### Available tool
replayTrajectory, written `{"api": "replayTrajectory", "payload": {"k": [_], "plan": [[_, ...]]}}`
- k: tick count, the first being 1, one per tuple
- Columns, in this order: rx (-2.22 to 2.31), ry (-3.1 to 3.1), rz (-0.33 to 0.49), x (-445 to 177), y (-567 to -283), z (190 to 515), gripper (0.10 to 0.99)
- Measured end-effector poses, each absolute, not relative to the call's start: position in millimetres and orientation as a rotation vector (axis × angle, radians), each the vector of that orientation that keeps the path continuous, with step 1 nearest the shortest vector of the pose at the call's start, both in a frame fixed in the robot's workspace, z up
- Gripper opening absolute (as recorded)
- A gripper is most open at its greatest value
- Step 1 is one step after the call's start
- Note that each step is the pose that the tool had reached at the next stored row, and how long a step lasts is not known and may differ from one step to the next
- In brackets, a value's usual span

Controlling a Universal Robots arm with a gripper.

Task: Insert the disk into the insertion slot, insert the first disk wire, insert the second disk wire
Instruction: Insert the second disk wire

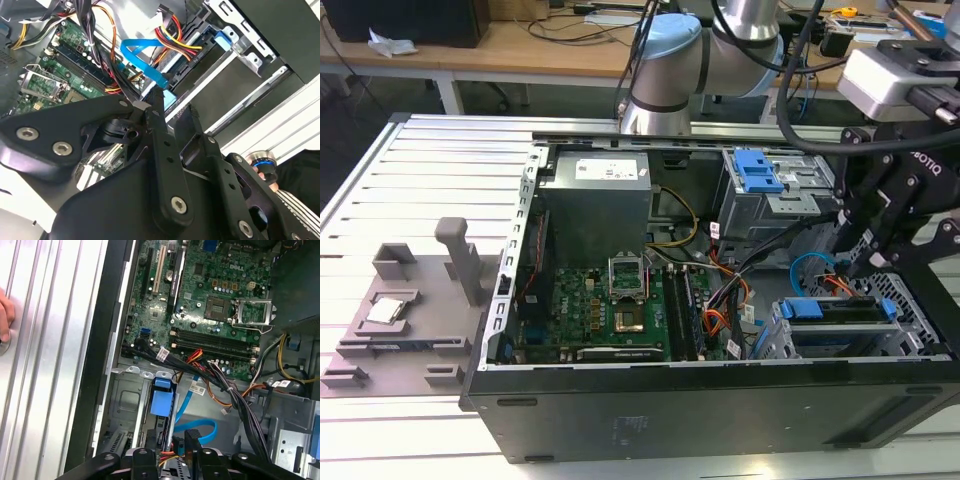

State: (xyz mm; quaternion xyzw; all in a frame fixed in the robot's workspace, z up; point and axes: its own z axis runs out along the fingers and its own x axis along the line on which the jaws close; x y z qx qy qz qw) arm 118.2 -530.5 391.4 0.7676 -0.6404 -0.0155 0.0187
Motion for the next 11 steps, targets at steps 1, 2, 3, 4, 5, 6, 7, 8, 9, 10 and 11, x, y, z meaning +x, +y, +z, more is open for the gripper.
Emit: {"api": "replayTrajectory", "payload": {"k": [1, 2, 3, 4, 5, 6, 7, 8, 9, 10, 11], "plan": [[2.384, -1.986, -0.047, 118.2, -529.9, 390.8, 0.361], [2.385, -1.984, -0.046, 118.1, -528.4, 389.3, 0.361], [2.385, -1.983, -0.046, 118.1, -526.5, 388.2, 0.361], [2.385, -1.982, -0.045, 118.2, -523.7, 387.4, 0.361], [2.386, -1.98, -0.044, 118.2, -521.0, 386.7, 0.361], [2.386, -1.978, -0.042, 118.2, -516.9, 385.0, 0.361], [2.386, -1.974, -0.039, 118.1, -514.1, 383.1, 0.361], [2.384, -1.97, -0.034, 118.1, -512.9, 380.8, 0.361], [2.382, -1.963, -0.025, 118.2, -512.5, 378.2, 0.361], [2.38, -1.957, -0.019, 118.1, -512.5, 376.7, 0.361], [2.38, -1.951, -0.014, 118.1, -512.5, 374.1, 0.361]]}}
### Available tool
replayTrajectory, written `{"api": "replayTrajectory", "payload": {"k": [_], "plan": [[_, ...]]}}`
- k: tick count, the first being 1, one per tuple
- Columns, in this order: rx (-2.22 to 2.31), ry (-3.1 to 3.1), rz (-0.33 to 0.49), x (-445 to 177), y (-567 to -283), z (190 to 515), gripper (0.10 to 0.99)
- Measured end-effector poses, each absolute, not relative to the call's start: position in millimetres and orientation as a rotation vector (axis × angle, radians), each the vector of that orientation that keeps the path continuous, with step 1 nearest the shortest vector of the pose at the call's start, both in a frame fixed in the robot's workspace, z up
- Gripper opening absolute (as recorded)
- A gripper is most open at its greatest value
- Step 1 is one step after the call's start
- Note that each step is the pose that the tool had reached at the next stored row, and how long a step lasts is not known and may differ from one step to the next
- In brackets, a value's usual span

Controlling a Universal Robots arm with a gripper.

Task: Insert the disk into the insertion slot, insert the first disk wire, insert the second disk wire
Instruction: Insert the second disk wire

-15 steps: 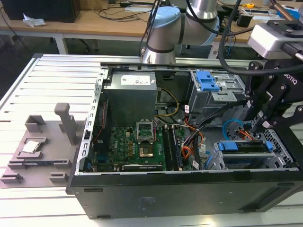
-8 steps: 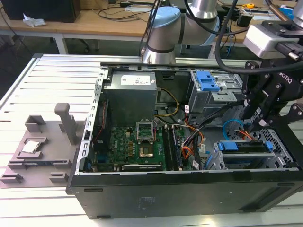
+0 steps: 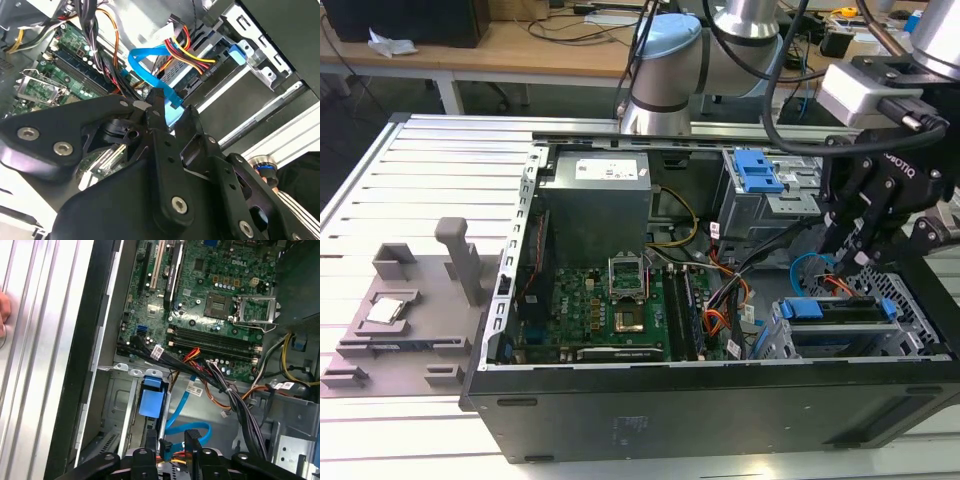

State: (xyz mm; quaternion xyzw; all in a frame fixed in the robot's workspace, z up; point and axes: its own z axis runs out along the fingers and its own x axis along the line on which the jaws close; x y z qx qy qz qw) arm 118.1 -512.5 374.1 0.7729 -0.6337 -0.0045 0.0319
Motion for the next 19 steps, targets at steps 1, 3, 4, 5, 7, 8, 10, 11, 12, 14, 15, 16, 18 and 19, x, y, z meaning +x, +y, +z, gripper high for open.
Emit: {"api": "replayTrajectory", "payload": {"k": [1, 3, 4, 5, 7, 8, 10, 11, 12, 14, 15, 16, 18, 19], "plan": [[2.381, -1.949, -0.013, 118.1, -512.4, 372.3, 0.361], [2.382, -1.945, -0.011, 118.2, -512.4, 367.3, 0.361], [2.382, -1.945, -0.011, 118.1, -512.4, 367.3, 0.361], [2.382, -1.945, -0.011, 118.1, -512.4, 367.3, 0.361], [2.382, -1.945, -0.011, 118.1, -512.4, 367.3, 0.345], [2.382, -1.945, -0.011, 118.2, -512.4, 367.3, 0.345], [2.383, -1.945, -0.011, 118.2, -512.4, 367.2, 0.216], [2.382, -1.945, -0.011, 118.1, -512.4, 367.2, 0.216], [2.382, -1.945, -0.011, 118.1, -512.4, 367.3, 0.165], [2.383, -1.945, -0.011, 118.1, -512.4, 367.2, 0.161], [2.382, -1.945, -0.011, 118.1, -512.4, 367.3, 0.161], [2.382, -1.945, -0.011, 118.1, -512.4, 367.3, 0.161], [2.383, -1.945, -0.011, 118.1, -512.4, 367.2, 0.161], [2.383, -1.945, -0.011, 118.1, -512.5, 367.2, 0.161]]}}
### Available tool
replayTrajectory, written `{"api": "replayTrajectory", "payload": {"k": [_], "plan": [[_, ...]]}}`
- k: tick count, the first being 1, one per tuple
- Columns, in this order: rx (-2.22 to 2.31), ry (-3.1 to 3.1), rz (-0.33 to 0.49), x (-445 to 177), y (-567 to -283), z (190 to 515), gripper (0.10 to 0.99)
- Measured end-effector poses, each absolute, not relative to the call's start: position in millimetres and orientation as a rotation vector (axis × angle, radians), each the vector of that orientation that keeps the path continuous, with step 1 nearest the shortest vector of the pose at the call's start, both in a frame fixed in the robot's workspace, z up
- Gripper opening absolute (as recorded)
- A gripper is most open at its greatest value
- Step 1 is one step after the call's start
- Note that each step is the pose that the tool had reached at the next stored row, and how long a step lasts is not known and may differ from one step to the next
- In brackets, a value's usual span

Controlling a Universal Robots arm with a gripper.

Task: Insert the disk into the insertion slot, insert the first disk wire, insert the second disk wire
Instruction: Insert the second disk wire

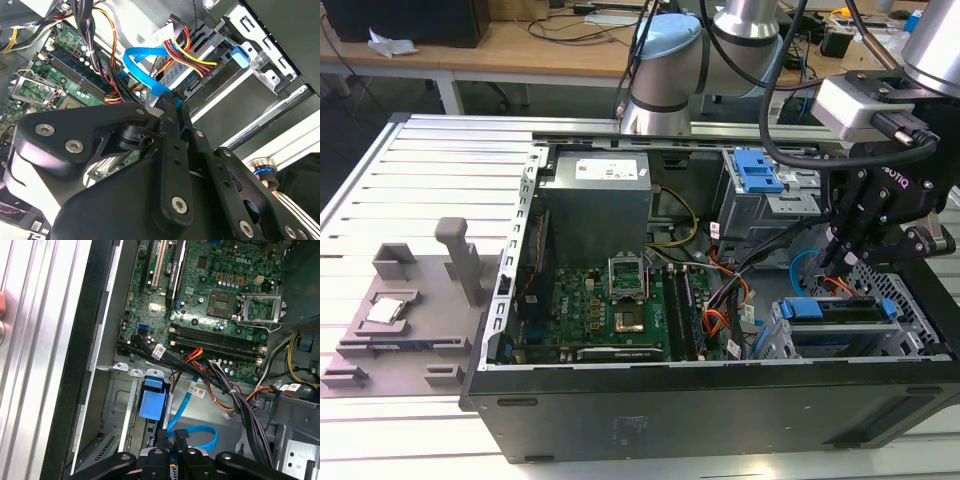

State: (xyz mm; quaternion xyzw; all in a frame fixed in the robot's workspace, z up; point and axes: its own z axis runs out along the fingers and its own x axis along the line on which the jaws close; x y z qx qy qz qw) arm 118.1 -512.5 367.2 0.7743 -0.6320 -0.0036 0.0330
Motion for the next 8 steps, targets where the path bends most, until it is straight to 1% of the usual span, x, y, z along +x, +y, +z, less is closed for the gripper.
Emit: {"api": "replayTrajectory", "payload": {"k": [8], "plan": [[2.229, -2.116, -0.015, 118.1, -512.5, 366.3, 0.161]]}}
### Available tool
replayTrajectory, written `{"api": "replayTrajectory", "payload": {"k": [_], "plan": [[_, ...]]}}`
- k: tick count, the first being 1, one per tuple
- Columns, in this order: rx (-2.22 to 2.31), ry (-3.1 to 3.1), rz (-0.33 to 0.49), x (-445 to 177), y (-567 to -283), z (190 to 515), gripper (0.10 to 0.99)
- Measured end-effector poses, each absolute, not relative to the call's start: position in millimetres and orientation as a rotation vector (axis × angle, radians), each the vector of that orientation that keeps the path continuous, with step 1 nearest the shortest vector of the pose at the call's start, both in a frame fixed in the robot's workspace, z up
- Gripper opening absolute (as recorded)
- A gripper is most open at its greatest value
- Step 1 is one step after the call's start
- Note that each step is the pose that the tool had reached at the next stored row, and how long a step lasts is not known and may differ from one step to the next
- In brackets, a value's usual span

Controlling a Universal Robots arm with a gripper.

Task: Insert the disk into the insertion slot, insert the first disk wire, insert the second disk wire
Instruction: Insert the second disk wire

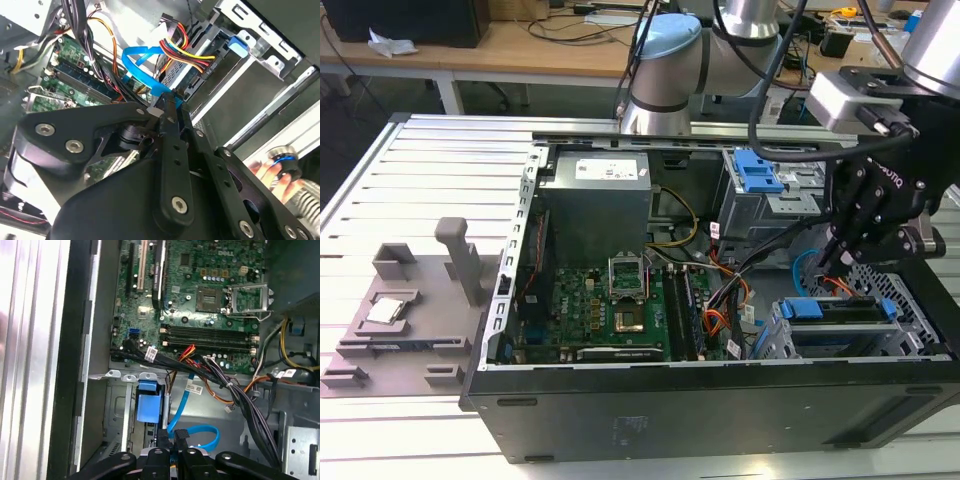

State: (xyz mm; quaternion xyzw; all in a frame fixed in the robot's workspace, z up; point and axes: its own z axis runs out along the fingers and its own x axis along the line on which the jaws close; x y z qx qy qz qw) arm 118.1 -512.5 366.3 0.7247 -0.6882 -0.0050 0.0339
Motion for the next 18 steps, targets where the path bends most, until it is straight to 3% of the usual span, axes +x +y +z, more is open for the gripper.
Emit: {"api": "replayTrajectory", "payload": {"k": [18], "plan": [[2.158, -2.188, -0.018, 118.1, -522.8, 362.7, 0.161]]}}
